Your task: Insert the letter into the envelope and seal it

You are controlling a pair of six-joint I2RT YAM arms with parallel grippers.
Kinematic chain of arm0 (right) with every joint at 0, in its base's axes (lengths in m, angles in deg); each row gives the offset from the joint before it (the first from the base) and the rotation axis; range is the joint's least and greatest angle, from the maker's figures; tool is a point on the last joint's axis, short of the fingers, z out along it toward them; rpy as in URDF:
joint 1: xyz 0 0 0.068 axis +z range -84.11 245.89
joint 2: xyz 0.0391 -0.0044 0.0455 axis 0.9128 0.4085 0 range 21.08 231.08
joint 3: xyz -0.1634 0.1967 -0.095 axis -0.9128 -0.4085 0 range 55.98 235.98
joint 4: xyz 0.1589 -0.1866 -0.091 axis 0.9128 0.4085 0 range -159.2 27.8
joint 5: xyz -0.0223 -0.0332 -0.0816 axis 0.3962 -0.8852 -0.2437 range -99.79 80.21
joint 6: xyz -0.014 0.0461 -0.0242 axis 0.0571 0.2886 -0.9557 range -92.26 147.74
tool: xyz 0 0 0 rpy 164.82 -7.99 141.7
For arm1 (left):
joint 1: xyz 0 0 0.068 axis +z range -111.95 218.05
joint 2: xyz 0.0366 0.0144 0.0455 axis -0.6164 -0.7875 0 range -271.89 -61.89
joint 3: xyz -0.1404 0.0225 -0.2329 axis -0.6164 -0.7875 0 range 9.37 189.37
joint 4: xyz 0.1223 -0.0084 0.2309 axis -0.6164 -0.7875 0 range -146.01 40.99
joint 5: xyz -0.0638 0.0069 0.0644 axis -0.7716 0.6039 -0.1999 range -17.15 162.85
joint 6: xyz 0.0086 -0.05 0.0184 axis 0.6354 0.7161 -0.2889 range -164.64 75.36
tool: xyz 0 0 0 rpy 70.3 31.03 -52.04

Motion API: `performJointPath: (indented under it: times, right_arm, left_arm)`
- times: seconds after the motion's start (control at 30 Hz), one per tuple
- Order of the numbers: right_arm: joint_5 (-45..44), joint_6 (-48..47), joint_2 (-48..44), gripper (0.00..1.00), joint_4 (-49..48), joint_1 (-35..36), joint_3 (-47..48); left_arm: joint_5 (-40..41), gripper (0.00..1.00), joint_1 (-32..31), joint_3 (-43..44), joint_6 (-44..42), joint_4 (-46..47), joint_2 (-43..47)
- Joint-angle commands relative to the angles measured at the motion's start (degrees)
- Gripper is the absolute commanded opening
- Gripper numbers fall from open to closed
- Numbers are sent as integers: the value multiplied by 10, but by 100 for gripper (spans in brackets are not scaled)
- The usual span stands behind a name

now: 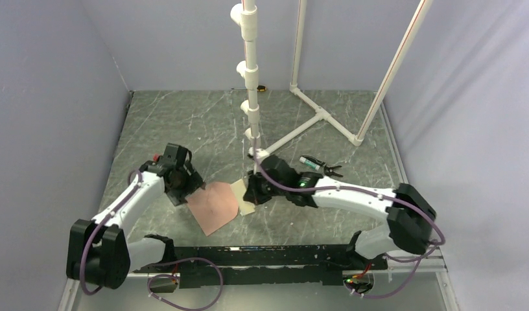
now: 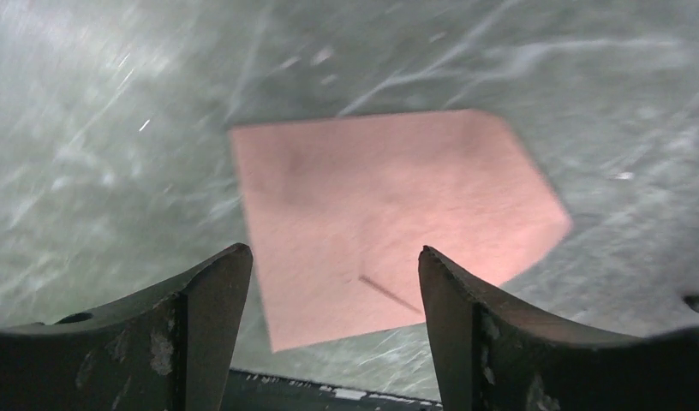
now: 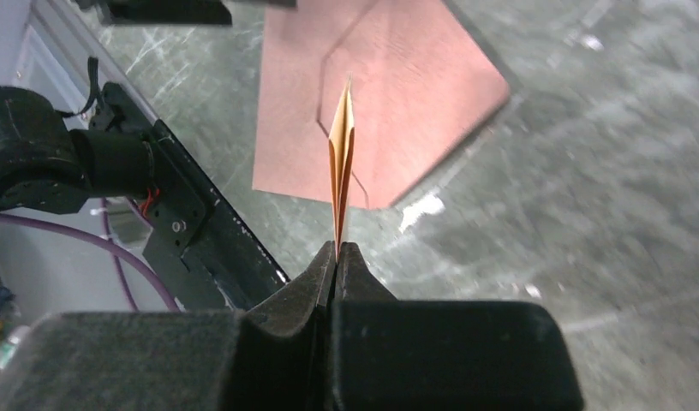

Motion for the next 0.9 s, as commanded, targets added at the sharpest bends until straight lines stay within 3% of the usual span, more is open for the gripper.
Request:
performJointPath:
  times: [0.0,0.2,0.6,0.77,0.87]
  right_arm:
    - [-81,-78,71,0,0,64,96]
    - [-106,-65,161,0,-5,72,155]
    - [9,19,228,0,-148,4,105]
    - [38,31,262,0,-146,-2,109]
    - [46,73,269,0,-117,-3,104]
  left_arm:
    - [32,76,2,-57,104,-85,55]
    - [50,80,11,-78,117,-87,62]
    - [2,84,34,-116,97,-45,46]
    - [-48,65,34,-118,74,-22,28]
    - [-79,60,34,-124,72,-11,18]
